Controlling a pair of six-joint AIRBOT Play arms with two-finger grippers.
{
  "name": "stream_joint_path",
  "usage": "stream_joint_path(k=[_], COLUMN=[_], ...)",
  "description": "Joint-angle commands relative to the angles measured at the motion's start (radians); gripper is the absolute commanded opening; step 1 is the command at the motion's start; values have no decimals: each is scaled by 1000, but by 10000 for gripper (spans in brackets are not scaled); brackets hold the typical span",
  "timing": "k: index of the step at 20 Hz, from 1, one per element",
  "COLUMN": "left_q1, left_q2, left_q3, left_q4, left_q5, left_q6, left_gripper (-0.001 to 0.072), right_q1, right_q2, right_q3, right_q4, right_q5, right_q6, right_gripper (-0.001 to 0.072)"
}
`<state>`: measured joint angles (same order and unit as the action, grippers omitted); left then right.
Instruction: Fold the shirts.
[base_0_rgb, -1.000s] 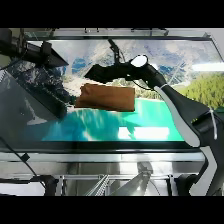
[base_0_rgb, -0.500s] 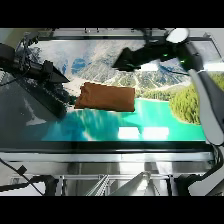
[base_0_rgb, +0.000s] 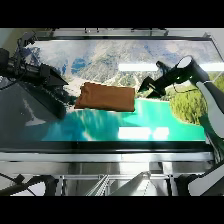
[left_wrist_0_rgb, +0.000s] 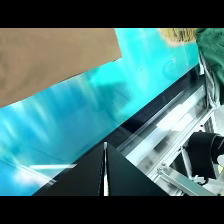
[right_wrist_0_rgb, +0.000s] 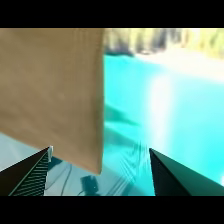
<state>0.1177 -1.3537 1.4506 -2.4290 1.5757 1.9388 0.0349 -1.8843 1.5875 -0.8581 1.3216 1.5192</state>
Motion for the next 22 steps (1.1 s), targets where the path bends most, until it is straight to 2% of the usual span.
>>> stream_joint_path(k=[1, 3, 8, 9, 10, 11, 12, 13, 15, 18, 22], left_q1=[1, 1, 1, 0, 0, 0, 0, 0, 0, 0, -2], left_q2=[31, 42, 50, 50, 50, 50, 50, 50, 50, 50, 50], left_q3=[-2, -2, -2, -2, -2, -2, -2, -2, -2, -2, -2], left_q4=[0, 0, -1, -1, -1, -1, -1, -1, -1, -1, 0], left_q5=[-3, -2, -1, -1, -1, 0, 2, 8, 24, 31, 29], left_q6=[1, 1, -10, -10, -10, -10, -10, -10, -10, -10, -9], left_gripper=[20, 20, 20, 19, 19, 20, 20, 20, 20, 20, 20], right_q1=[-1, 22, 126, 146, 162, 174, 180, 180, 175, 121, -155], right_q2=[-80, -118, -185, -190, -194, -195, -195, -193, -170, -30, 262], right_q3=[-47, -47, -46, -46, -45, -45, -44, -44, -44, -42, -42], right_q4=[192, 264, 337, 351, 366, 384, 413, 463, 563, 555, 425], right_q5=[-43, -71, -137, -153, -167, -178, -181, -174, -149, -84, -64], right_q6=[-86, -107, -105, -107, -107, -113, -145, -172, -229, -224, -45], right_gripper=[688, 688, 674, 575, 519, 399, 182, 44, 16, 15, 15])
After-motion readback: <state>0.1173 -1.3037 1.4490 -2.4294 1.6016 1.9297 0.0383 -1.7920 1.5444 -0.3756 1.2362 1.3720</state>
